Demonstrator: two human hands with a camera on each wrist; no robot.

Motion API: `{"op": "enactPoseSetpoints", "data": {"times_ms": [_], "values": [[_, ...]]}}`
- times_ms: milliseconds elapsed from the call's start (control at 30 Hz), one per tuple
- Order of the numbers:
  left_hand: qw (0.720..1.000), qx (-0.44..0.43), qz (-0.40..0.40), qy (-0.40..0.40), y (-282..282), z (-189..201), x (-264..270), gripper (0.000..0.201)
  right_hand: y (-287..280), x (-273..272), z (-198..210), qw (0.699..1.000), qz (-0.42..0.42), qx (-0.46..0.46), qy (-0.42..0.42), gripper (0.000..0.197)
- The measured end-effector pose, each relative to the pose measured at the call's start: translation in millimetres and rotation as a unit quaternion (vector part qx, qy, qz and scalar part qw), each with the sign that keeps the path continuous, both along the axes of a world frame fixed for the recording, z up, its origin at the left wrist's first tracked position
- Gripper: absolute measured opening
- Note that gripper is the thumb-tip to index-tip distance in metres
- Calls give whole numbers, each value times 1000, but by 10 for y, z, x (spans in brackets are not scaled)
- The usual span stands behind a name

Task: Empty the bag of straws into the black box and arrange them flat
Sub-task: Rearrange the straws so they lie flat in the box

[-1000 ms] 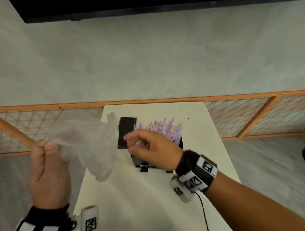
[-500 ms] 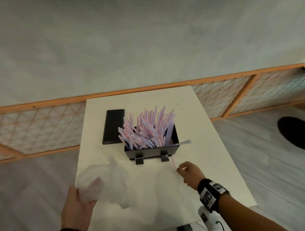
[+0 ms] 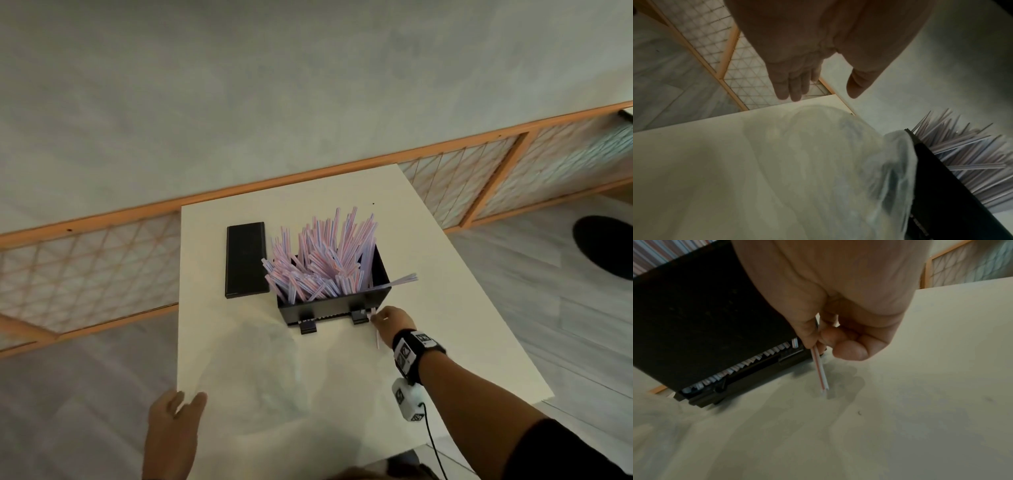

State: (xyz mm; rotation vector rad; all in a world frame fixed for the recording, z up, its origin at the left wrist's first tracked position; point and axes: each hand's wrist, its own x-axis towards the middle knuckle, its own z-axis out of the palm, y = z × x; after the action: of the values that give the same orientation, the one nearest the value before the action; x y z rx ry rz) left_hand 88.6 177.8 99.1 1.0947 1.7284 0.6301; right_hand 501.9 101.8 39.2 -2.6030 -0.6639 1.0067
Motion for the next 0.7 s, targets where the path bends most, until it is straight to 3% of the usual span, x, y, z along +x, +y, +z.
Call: {"op": "enactPoseSetpoints", "data": {"times_ms": [200,400,500,567,633,700], "values": [[994,107,-7,25,-56,204,-54,41,-386,-115,-1,1000,26,-16,-7,11],[976,175,-129,22,-98,487,167,19,-1095,-332,312,982,125,-52,129,13],[963,183,-199,17,-162,530,299,22,-1261,-405,659,977,187,30,97,10],[947,166,-274,10,-202,545,419,21,-1224,-454,957,970,211,111,40,23],[925,154,-348,9,-231,576,579,15,-1079,-470,1259,959,190,208,-16,28],[898,161,-408,21,-251,615,770,10,-845,-405,1485,942,152,289,-77,21]]}}
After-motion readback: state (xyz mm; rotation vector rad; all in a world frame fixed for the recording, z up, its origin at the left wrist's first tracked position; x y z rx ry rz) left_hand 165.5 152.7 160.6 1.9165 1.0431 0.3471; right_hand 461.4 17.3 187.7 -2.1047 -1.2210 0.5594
